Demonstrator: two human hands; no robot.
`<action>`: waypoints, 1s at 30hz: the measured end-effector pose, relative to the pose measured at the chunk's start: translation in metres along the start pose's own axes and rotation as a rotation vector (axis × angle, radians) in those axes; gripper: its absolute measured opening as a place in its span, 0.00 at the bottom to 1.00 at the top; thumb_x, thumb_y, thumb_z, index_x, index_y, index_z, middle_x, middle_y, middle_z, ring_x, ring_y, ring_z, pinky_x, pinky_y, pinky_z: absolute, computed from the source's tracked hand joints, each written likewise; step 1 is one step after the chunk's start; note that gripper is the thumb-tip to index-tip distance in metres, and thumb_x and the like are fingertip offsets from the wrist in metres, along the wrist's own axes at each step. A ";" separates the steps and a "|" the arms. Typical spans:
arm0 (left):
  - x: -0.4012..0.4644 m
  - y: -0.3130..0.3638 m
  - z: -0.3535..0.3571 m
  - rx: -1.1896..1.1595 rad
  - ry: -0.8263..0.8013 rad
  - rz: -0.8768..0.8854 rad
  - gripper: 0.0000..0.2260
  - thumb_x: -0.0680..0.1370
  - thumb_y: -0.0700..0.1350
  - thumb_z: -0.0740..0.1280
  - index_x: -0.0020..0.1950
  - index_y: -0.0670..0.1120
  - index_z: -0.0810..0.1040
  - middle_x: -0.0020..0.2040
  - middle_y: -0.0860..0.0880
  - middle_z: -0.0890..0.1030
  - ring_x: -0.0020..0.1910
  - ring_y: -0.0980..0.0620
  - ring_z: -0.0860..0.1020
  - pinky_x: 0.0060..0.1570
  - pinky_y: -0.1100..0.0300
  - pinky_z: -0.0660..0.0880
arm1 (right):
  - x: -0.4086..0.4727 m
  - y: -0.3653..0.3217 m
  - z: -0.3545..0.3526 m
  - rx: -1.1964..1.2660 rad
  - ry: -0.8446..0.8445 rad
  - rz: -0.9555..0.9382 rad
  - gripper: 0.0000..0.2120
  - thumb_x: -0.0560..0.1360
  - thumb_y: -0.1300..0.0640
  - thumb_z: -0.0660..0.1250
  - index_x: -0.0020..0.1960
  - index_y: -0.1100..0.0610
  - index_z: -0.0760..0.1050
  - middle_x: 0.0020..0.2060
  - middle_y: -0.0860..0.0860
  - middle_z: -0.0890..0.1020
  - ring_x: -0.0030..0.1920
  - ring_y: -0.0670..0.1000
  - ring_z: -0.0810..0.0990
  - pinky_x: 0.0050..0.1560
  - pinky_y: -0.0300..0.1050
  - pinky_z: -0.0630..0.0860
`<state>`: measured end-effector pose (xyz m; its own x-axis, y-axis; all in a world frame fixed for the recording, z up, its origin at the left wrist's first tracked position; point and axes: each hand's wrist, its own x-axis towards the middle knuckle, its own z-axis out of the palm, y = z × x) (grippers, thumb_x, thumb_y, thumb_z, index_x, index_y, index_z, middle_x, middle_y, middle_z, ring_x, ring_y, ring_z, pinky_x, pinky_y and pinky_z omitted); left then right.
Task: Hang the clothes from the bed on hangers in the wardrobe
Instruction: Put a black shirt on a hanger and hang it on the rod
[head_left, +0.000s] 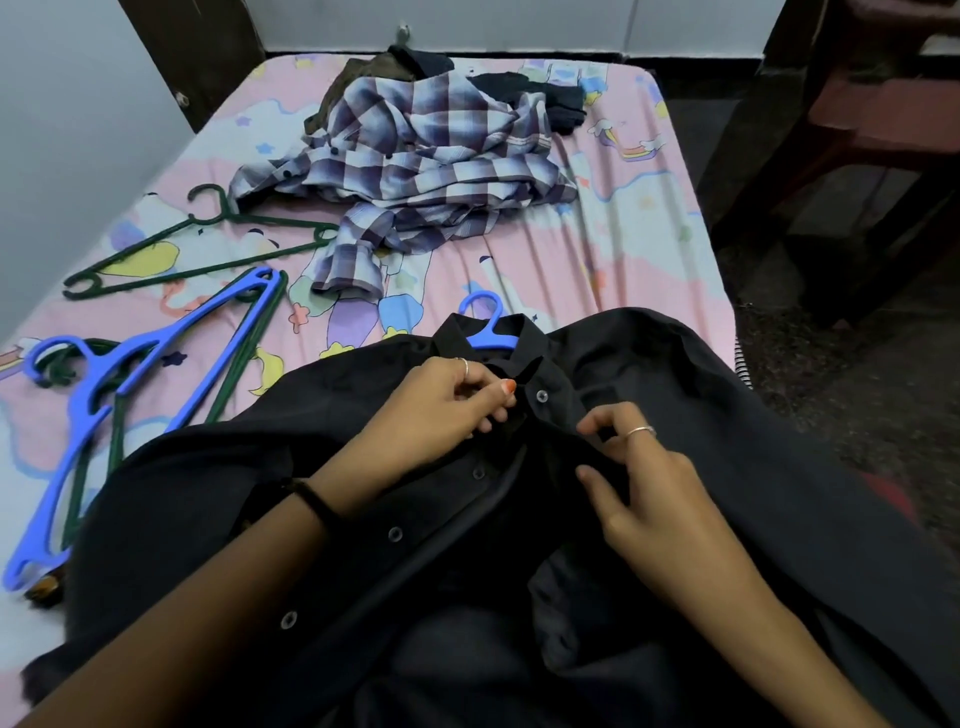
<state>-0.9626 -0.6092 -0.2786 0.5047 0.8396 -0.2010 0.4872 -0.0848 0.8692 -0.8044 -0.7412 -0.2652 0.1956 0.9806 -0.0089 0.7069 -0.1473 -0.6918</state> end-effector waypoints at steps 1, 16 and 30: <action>-0.007 -0.003 -0.004 0.033 0.012 0.014 0.07 0.78 0.46 0.66 0.44 0.47 0.82 0.38 0.52 0.83 0.35 0.57 0.79 0.37 0.67 0.73 | -0.001 0.002 0.002 0.042 -0.012 0.021 0.13 0.77 0.59 0.65 0.56 0.45 0.66 0.44 0.41 0.78 0.41 0.36 0.76 0.43 0.30 0.70; -0.037 -0.047 0.002 0.677 -0.042 0.283 0.10 0.75 0.55 0.69 0.54 0.54 0.78 0.53 0.59 0.65 0.51 0.59 0.63 0.58 0.55 0.69 | -0.006 0.012 0.017 0.038 -0.110 0.056 0.12 0.77 0.56 0.67 0.52 0.41 0.69 0.48 0.38 0.80 0.36 0.31 0.72 0.39 0.30 0.67; -0.046 -0.062 0.017 0.783 -0.118 0.210 0.09 0.75 0.56 0.67 0.47 0.51 0.77 0.54 0.57 0.67 0.53 0.57 0.64 0.56 0.59 0.68 | -0.007 0.029 0.020 0.158 -0.167 0.144 0.08 0.74 0.57 0.70 0.45 0.44 0.76 0.41 0.42 0.83 0.44 0.36 0.79 0.45 0.31 0.73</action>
<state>-1.0035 -0.6515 -0.3306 0.6913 0.7062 -0.1528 0.7085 -0.6210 0.3351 -0.7986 -0.7501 -0.2997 0.1626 0.9607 -0.2251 0.5624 -0.2777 -0.7788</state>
